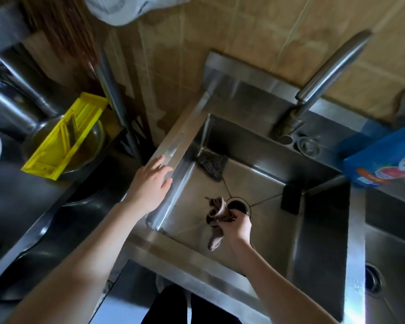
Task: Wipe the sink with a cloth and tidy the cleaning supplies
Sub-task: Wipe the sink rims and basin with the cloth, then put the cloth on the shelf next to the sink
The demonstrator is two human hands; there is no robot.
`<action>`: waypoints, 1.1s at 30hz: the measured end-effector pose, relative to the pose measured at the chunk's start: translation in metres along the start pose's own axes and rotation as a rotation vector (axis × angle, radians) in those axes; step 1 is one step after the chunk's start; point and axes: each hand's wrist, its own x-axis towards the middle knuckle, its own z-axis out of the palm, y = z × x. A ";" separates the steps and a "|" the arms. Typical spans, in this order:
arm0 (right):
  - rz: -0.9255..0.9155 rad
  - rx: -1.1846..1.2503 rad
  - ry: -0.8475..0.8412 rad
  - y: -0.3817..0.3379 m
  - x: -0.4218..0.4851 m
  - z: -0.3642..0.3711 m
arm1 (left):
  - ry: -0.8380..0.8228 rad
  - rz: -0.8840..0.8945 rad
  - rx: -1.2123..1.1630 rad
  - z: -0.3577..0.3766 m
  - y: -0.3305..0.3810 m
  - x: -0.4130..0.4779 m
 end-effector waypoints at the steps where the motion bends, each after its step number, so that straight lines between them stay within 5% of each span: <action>1: -0.019 0.006 0.003 -0.004 -0.003 -0.002 | -0.008 -0.001 0.005 -0.006 0.000 -0.001; 12: -0.365 -0.116 -0.041 -0.072 -0.020 -0.037 | 0.044 -0.040 -0.012 -0.078 0.008 -0.006; 33: -1.066 -0.341 -0.176 -0.244 -0.051 -0.099 | 0.443 -0.239 0.127 -0.231 0.030 -0.097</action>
